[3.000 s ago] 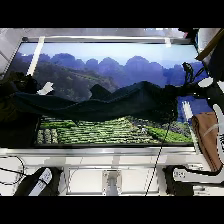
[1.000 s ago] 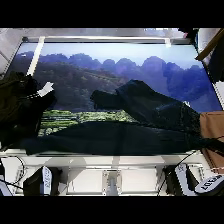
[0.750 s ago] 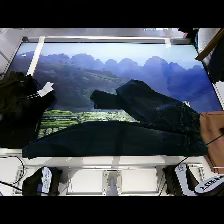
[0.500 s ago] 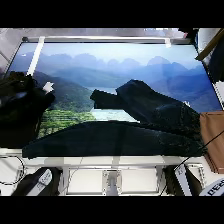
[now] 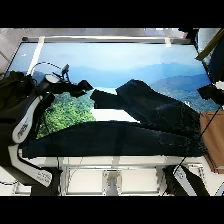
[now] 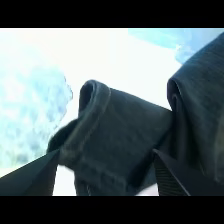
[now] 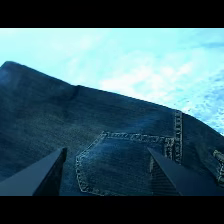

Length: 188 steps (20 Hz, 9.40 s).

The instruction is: Fold the clothes and pants, and hang the long-sleeved shirts on hangers.

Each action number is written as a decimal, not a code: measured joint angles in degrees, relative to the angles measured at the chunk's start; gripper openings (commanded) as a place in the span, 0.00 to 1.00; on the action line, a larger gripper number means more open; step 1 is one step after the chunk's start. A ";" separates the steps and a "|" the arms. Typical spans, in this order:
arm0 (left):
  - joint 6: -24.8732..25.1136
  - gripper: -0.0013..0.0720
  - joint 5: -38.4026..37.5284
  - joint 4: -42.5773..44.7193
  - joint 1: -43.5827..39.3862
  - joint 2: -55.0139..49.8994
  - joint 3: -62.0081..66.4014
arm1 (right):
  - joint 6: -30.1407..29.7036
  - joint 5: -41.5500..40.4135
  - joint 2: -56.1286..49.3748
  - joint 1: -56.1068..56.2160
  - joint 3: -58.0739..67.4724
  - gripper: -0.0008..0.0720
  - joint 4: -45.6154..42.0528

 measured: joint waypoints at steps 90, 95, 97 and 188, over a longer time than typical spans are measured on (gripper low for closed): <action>-11.65 0.97 -13.66 41.99 51.67 53.20 -44.63 | 9.60 10.16 -35.85 5.01 9.09 0.78 -9.70; -4.70 0.90 -10.43 35.10 54.90 43.25 -45.22 | 9.05 12.28 -35.85 9.03 9.09 0.78 -9.05; -3.63 0.69 -10.23 34.16 55.30 40.33 -44.50 | 8.87 13.14 -35.85 10.05 9.09 0.78 -8.94; 24.13 0.03 -19.87 2.58 81.05 40.52 -43.47 | 3.61 11.87 -7.17 -30.58 -31.23 0.08 -5.18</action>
